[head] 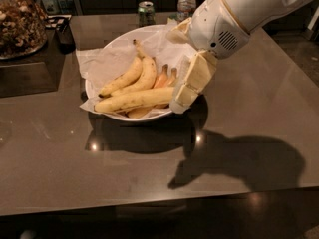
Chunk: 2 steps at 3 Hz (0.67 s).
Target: Pick banana from white bowl
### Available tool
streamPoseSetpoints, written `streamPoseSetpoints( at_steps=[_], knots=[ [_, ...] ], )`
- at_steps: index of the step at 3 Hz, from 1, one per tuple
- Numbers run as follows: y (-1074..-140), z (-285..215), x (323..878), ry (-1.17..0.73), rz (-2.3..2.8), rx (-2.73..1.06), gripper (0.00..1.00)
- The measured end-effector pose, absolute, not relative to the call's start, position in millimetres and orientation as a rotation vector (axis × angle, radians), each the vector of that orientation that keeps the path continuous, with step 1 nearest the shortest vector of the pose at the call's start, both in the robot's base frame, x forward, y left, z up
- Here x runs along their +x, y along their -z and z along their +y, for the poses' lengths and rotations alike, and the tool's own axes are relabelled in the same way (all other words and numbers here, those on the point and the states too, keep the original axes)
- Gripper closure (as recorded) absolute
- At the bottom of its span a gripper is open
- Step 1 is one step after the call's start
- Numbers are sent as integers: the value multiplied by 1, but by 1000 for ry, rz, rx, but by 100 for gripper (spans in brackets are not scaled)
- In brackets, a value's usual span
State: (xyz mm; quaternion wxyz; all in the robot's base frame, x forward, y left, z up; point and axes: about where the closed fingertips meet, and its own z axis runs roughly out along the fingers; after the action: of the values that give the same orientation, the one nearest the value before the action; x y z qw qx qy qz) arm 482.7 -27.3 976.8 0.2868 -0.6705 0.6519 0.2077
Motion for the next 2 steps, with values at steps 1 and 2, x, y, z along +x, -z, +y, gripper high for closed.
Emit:
streamPoseSetpoints(
  at_steps=[1, 2],
  knots=[
    [-977, -27, 483, -555, 1742, -1792, 18],
    [-969, -20, 484, -595, 1736, -1786, 28]
  ],
)
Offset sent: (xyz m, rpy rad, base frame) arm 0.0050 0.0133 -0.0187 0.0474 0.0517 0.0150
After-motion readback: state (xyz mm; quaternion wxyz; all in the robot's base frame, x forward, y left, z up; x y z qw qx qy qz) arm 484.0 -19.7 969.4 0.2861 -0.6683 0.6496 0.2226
